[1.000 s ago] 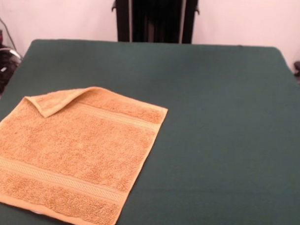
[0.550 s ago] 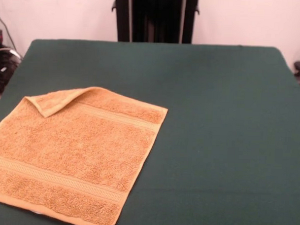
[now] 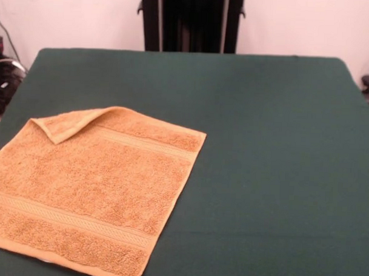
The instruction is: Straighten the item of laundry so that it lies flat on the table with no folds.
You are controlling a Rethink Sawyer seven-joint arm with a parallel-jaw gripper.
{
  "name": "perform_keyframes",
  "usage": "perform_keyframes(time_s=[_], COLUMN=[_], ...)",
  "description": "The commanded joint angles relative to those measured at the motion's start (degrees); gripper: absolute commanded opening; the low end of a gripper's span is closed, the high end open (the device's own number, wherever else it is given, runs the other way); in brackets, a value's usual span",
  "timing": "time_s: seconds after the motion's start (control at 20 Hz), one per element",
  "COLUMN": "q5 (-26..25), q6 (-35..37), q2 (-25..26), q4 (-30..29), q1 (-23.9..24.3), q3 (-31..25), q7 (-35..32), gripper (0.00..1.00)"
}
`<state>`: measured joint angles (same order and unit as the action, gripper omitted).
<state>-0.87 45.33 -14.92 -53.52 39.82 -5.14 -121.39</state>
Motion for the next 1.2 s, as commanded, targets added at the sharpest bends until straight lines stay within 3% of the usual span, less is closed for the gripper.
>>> perform_keyframes(time_s=[0.05,1.2], q5=[2.7,11.8], q6=[-8.8,-19.9], q2=[0.1,-2.6], q4=[-13.5,-25.9], q1=[-6.6,-15.7], q3=[-3.3,3.5], q7=[-12.8,-20.3], gripper=[1.0,1.0])
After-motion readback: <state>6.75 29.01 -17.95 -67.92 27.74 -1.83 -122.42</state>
